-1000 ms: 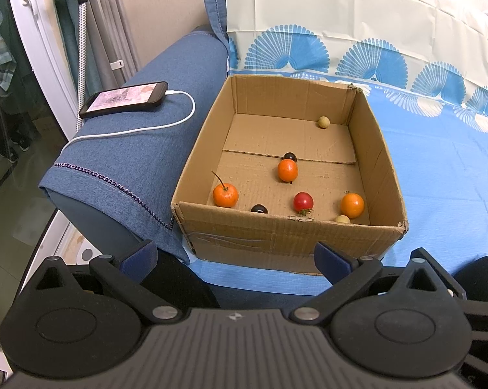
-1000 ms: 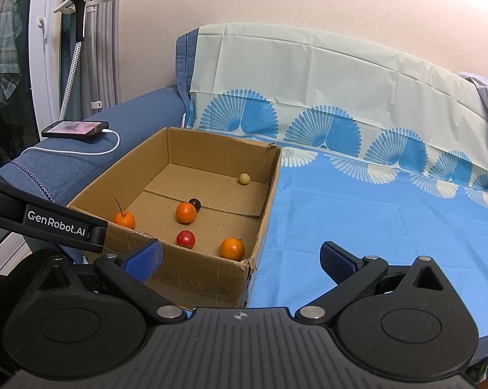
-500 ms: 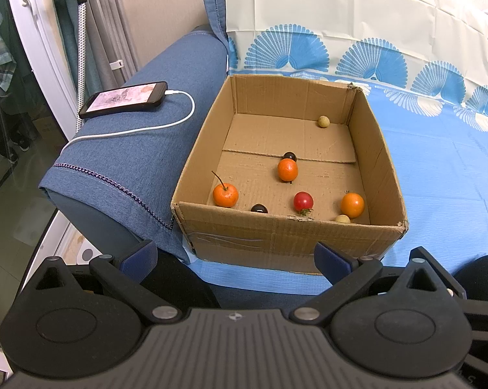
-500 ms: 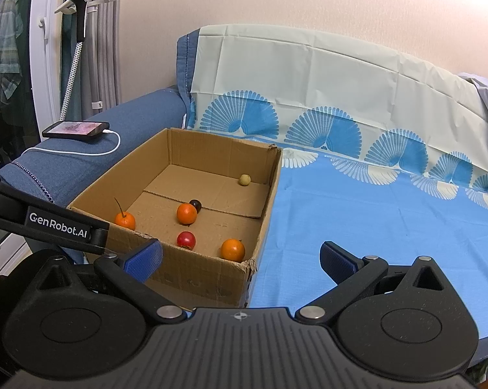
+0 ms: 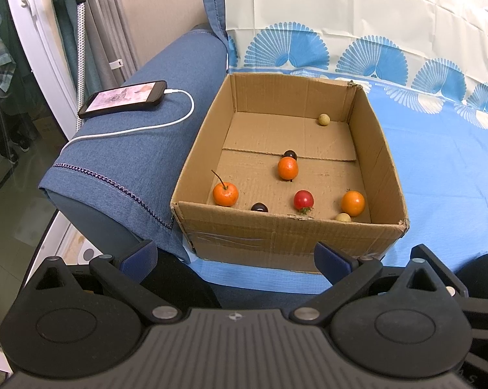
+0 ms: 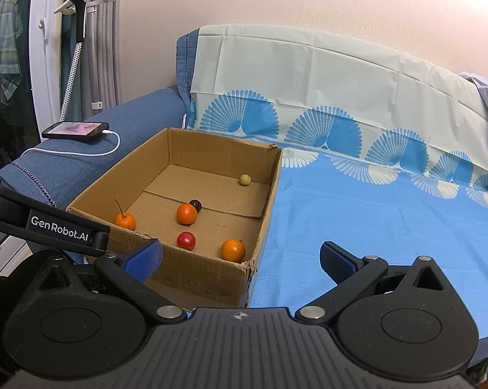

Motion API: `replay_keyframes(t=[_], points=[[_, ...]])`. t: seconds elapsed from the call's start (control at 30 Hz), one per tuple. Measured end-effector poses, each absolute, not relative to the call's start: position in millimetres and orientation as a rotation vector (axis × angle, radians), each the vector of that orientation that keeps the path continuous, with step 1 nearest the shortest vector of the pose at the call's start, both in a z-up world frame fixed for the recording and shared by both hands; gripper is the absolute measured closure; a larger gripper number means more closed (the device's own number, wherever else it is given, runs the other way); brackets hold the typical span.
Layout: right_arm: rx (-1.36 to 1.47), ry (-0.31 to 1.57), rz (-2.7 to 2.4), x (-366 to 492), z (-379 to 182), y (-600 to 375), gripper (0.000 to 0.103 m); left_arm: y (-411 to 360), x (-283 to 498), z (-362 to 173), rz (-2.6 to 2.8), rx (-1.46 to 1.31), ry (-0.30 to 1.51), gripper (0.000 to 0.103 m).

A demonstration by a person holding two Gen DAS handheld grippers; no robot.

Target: Organize fruits

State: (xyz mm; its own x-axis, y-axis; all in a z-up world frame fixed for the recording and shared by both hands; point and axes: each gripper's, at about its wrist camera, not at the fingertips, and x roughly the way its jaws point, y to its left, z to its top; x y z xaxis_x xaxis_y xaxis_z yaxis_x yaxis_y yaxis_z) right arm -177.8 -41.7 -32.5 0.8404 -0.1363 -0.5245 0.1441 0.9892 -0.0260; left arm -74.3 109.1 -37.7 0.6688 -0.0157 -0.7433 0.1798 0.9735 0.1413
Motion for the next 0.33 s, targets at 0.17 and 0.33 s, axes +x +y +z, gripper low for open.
replay_keyframes(t=[0.17,0.33], points=[[0.014,0.552,-0.147,-177.5,-32.3,-41.8,0.001,109.1,-74.1,-37.9,-0.109,0.214,0.826,0.000],[0.016,0.547,-0.142,-178.0,-32.4,-42.8,0.001,109.6,-74.1,-38.7,-0.109,0.220,0.825,0.000]])
